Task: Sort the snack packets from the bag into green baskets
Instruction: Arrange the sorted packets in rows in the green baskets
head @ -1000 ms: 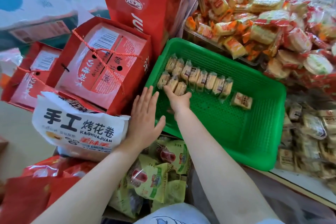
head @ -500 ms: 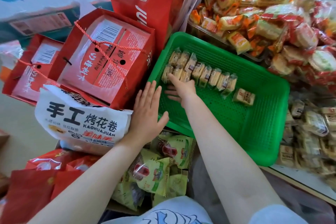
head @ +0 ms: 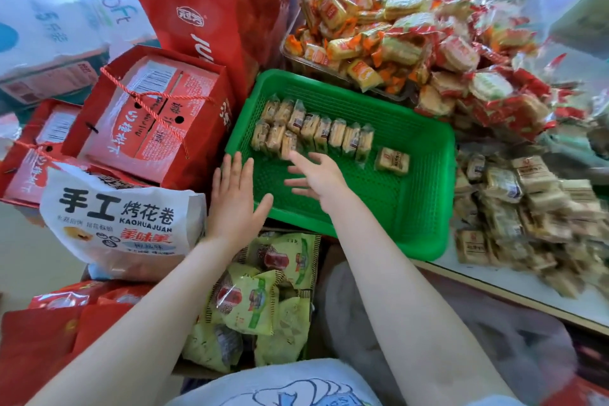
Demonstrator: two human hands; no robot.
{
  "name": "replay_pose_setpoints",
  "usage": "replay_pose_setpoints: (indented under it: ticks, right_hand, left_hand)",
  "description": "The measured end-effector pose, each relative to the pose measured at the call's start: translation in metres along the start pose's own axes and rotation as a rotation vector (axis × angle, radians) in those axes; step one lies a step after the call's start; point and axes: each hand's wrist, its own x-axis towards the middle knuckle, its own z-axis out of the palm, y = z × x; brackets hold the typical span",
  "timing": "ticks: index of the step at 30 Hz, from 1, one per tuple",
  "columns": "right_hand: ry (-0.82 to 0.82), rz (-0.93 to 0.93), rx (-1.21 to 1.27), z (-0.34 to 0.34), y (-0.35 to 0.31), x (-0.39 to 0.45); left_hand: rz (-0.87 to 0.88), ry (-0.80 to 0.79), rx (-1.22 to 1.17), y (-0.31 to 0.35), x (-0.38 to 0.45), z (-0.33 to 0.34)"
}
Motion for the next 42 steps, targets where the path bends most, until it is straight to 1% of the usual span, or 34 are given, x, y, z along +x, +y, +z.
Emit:
replay_pose_setpoints:
  ticks: [2,5,7,9,11,13,15,16,18,19,22,24,27,29,31,33,35,36,37,38,40,42]
  right_hand:
    - [0.004,-0.053,0.024,-0.025,0.004,-0.021]
    - [0.038,-0.160,0.117,-0.080,0.012,-0.057]
    - [0.159,-0.223,0.192,-0.131,0.027,-0.082]
    - [0.339,-0.229,0.263,-0.187,0.047,-0.102]
    - [0.517,-0.165,0.292,-0.238,0.074,-0.116]
    - [0.663,-0.047,0.262,-0.280,0.107,-0.122]
    - [0.758,0.056,0.243,-0.309,0.141,-0.119]
    - [0.775,0.085,0.254,-0.320,0.155,-0.113]
    - [0.760,0.106,0.262,-0.331,0.175,-0.098]
    - [0.748,0.102,0.226,-0.333,0.181,-0.088]
    - [0.735,0.066,0.055,-0.331,0.191,-0.062]
    - [0.767,0.070,-0.061,-0.325,0.192,-0.051]
    - [0.810,0.115,-0.266,-0.316,0.193,-0.042]
    - [0.800,0.151,-0.311,-0.315,0.192,-0.040]
    - [0.776,0.177,-0.236,-0.319,0.188,-0.042]
    - [0.741,0.166,-0.062,-0.326,0.182,-0.051]
    - [0.658,0.133,0.134,-0.333,0.178,-0.071]
    - [0.601,0.117,0.206,-0.335,0.177,-0.083]
    - [0.548,0.093,0.251,-0.336,0.177,-0.097]
    - [0.494,0.061,0.282,-0.337,0.177,-0.111]
    - [0.397,-0.020,0.308,-0.338,0.178,-0.135]
    - [0.311,-0.094,0.274,-0.339,0.176,-0.151]
  left_hand:
    - [-0.001,0.012,-0.041,0.025,-0.013,0.003]
    - [0.100,-0.031,-0.087,0.078,-0.033,0.017]
    - [0.216,-0.069,-0.128,0.122,-0.043,0.036]
    - [0.298,-0.122,-0.139,0.166,-0.051,0.058]
    - [0.348,-0.202,-0.096,0.206,-0.056,0.076]
    - [0.376,-0.246,-0.017,0.233,-0.060,0.094]
    - [0.367,-0.256,0.035,0.248,-0.062,0.103]
    - [0.348,-0.255,0.043,0.251,-0.061,0.106]
    - [0.310,-0.245,0.033,0.254,-0.059,0.107]
    - [0.306,-0.232,0.028,0.254,-0.059,0.106]
    - [0.315,-0.216,0.047,0.253,-0.060,0.108]
    - [0.298,-0.222,0.057,0.254,-0.061,0.108]
    - [0.296,-0.239,0.058,0.255,-0.062,0.107]
    - [0.290,-0.270,0.049,0.255,-0.061,0.107]
    - [0.231,-0.301,-0.014,0.258,-0.056,0.104]
    - [0.113,-0.316,-0.231,0.266,-0.051,0.093]
    - [0.062,-0.236,-0.479,0.281,-0.055,0.080]
    - [0.045,-0.217,-0.565,0.292,-0.060,0.075]
    - [0.022,-0.243,-0.633,0.306,-0.065,0.074]
    - [-0.013,-0.322,-0.699,0.321,-0.070,0.076]
    - [-0.154,-0.578,-0.847,0.349,-0.074,0.089]
    - [-0.348,-0.810,-1.077,0.366,-0.070,0.103]
